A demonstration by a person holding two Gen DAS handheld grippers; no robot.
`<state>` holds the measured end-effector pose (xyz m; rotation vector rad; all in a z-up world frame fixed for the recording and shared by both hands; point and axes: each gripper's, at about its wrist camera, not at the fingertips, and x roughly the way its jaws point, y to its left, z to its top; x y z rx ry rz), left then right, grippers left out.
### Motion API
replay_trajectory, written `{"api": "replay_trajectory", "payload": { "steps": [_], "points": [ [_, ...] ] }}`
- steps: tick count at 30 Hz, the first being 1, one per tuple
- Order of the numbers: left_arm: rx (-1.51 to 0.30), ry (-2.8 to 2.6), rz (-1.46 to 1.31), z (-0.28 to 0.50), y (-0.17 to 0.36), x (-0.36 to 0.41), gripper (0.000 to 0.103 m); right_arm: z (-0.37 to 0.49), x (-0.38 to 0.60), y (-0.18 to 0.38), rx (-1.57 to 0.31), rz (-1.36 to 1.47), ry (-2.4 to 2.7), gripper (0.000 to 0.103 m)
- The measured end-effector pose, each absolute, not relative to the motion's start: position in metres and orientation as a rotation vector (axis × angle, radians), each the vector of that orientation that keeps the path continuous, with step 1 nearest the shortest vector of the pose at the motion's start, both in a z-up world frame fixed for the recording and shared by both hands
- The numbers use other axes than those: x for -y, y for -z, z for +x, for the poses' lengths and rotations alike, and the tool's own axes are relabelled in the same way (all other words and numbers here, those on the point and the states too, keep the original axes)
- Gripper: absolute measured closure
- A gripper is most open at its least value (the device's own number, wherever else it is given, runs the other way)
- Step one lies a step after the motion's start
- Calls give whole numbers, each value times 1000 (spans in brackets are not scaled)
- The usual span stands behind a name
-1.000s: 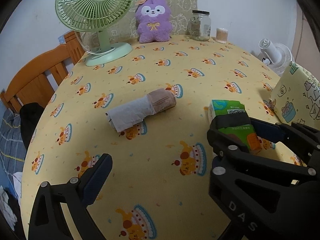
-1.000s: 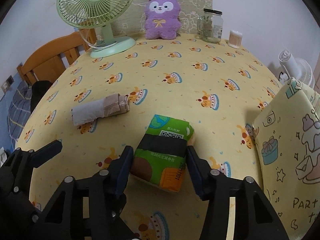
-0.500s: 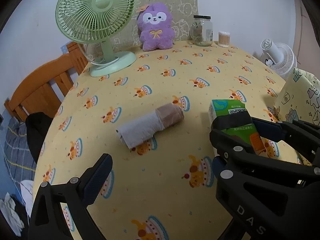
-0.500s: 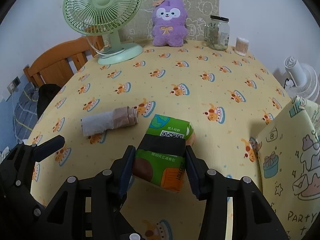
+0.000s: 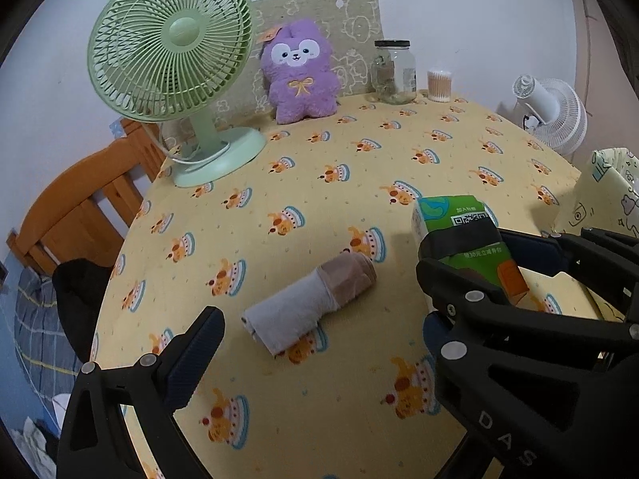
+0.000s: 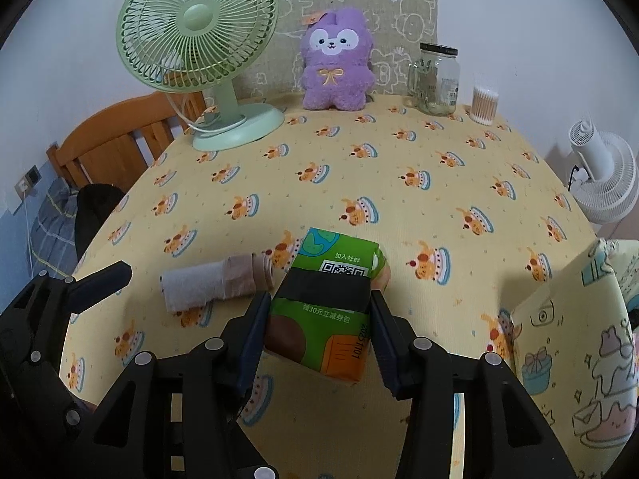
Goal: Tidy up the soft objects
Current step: 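Grasp the green tissue pack with the right tool and lift it, then grasp the white rolled cloth with the left tool while the right tool holds the tissue pack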
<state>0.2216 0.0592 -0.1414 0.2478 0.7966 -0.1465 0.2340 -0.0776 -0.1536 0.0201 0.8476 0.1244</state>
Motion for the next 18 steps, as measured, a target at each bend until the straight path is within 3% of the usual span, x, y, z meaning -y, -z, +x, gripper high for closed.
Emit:
{"api": "replay_trajectory", "payload": {
  "steps": [18],
  "points": [
    [-871, 203, 214, 254, 160, -69, 4, 263, 73, 171, -893, 26, -93, 52]
  ]
}}
